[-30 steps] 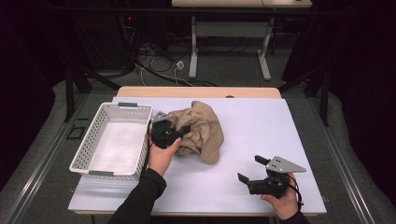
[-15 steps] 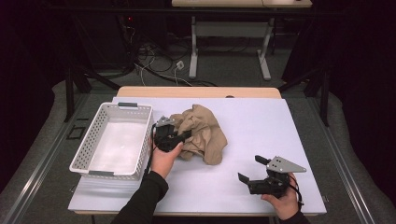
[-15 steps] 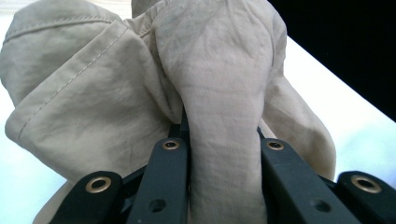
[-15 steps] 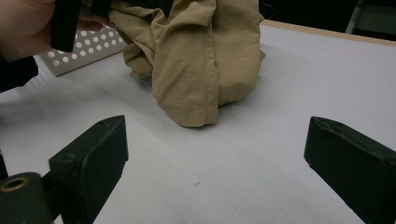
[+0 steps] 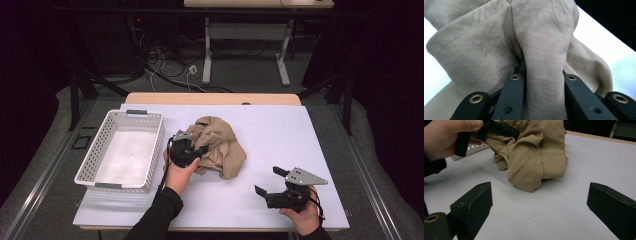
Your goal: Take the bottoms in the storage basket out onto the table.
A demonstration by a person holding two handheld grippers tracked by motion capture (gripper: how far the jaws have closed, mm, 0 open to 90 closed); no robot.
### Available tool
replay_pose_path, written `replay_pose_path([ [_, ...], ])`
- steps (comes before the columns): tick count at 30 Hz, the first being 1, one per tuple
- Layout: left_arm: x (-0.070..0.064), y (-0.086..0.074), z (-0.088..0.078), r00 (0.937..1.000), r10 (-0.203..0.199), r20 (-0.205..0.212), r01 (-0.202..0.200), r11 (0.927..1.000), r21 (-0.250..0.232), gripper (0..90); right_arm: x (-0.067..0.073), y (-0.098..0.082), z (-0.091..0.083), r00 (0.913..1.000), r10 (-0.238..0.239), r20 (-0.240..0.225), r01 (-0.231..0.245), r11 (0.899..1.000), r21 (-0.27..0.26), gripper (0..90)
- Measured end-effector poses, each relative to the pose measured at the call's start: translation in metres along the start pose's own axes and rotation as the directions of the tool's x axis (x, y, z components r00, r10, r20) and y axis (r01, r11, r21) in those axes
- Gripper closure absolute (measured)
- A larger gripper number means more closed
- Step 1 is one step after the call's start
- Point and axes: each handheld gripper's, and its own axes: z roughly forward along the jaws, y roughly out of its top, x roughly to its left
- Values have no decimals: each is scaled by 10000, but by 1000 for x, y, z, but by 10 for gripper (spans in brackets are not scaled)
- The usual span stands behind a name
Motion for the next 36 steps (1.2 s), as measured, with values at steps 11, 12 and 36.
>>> replay_pose_path([
  [11,-2,-3,4,10000,-33,60,32,10000,94,789,0,0,0,10000,-1,0,1,10000,6,62],
  [12,-3,-4,4,10000,-33,81,33,10000,92,789,0,0,0,10000,-4,0,4,10000,6,62],
  [36,-15,-3,-9,9996,147,-223,-150,9998,-130,528,-1,0,1,10000,19,-41,-19,10000,-38,64],
])
